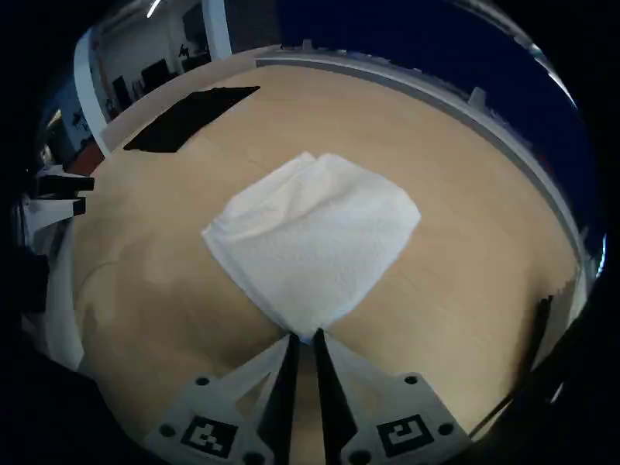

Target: Fold towel

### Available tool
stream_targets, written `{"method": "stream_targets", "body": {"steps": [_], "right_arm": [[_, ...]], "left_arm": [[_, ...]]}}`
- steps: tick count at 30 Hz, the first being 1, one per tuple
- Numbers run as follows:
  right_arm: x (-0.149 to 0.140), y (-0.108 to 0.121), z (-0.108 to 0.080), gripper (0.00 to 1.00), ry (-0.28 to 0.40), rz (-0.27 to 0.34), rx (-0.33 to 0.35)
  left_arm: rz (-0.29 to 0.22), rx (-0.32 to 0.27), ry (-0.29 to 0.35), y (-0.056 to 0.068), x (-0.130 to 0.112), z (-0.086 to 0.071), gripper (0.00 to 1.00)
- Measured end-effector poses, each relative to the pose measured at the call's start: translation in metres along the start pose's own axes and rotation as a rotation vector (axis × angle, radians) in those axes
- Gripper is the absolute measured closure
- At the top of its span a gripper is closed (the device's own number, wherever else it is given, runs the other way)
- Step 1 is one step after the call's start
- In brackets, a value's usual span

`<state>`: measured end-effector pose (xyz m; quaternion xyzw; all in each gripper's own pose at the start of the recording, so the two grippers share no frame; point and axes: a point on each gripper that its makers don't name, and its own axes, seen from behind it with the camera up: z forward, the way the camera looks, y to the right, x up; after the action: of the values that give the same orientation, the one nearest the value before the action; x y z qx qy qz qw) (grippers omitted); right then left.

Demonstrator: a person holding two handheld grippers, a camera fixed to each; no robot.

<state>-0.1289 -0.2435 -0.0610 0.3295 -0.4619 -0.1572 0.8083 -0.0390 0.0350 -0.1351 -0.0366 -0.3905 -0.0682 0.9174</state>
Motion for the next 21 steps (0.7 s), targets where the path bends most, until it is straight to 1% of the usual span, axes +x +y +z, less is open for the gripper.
{"method": "stream_targets", "body": {"steps": [2,7,11,17,21], "right_arm": [[0.0,0.002,0.0,0.89,0.004,-0.001,-0.008],[0.002,0.003,-0.002,0.94,0.005,0.003,0.0],[0.009,0.006,-0.006,0.95,0.018,-0.008,-0.001],[0.026,0.008,-0.02,0.96,0.057,-0.043,-0.009],[0.047,0.01,-0.034,0.97,0.105,-0.063,-0.018]], "left_arm": [[0.001,0.0,-0.001,0.0,-0.001,0.0,0.12],[0.002,0.001,-0.003,0.0,-0.001,0.001,0.12],[0.002,0.001,-0.002,0.001,0.0,0.001,0.12],[0.004,-0.001,0.006,0.002,0.006,0.001,0.12],[0.008,-0.003,0.014,0.004,0.011,0.0,0.12]]}}
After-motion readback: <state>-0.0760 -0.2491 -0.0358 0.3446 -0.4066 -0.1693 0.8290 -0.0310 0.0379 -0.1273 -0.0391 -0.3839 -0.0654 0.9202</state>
